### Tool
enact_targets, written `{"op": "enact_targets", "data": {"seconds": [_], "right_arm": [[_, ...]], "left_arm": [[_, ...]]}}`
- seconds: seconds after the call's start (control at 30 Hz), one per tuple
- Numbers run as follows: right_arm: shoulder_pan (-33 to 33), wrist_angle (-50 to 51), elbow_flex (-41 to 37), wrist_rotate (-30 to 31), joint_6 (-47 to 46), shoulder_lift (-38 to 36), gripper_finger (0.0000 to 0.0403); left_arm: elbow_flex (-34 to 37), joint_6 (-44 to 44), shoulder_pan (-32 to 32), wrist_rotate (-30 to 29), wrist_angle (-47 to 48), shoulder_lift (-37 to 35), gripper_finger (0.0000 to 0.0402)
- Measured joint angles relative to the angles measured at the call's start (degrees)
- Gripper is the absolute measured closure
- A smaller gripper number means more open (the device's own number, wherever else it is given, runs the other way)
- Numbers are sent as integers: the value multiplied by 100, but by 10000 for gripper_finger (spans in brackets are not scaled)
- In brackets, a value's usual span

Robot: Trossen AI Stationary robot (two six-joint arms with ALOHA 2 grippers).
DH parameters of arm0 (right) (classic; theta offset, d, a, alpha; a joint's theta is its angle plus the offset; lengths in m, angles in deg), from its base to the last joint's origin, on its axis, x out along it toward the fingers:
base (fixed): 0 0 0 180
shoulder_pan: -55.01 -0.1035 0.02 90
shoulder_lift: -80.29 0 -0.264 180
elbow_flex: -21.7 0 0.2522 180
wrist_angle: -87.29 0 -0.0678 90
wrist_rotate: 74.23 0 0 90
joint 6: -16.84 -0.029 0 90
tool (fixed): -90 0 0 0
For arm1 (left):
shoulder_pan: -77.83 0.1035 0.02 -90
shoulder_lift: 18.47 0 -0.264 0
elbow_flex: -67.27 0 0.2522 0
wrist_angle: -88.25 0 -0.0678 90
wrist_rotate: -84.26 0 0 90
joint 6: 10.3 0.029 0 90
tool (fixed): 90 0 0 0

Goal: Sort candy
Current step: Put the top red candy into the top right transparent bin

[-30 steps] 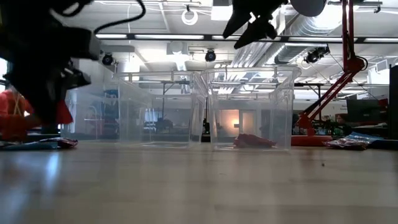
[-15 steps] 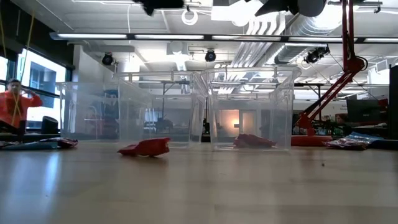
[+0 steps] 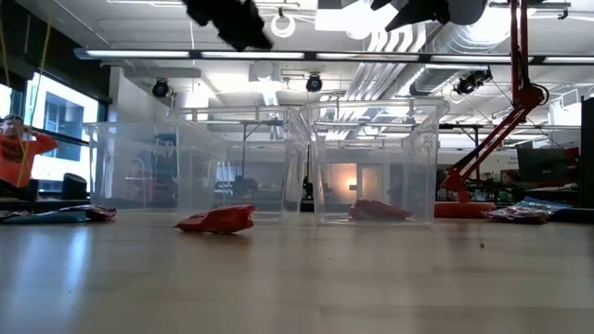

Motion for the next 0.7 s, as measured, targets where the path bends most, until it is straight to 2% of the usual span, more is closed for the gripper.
{"op": "enact_targets", "data": {"seconds": [0.13,0.23,0.33,0.6,0.7], "right_arm": [[36,-2,0,0,42,0,143],[36,1,0,-2,-25,0,144],[36,46,0,-2,-61,0,144],[36,73,0,-4,-153,0,144],[36,83,0,28,-155,2,144]], "left_arm": [[77,184,-45,44,396,522,218],[69,148,-63,463,245,901,187],[58,363,-143,405,188,1209,167],[97,844,-330,243,435,2035,155],[59,924,-407,-66,505,2145,155]]}}
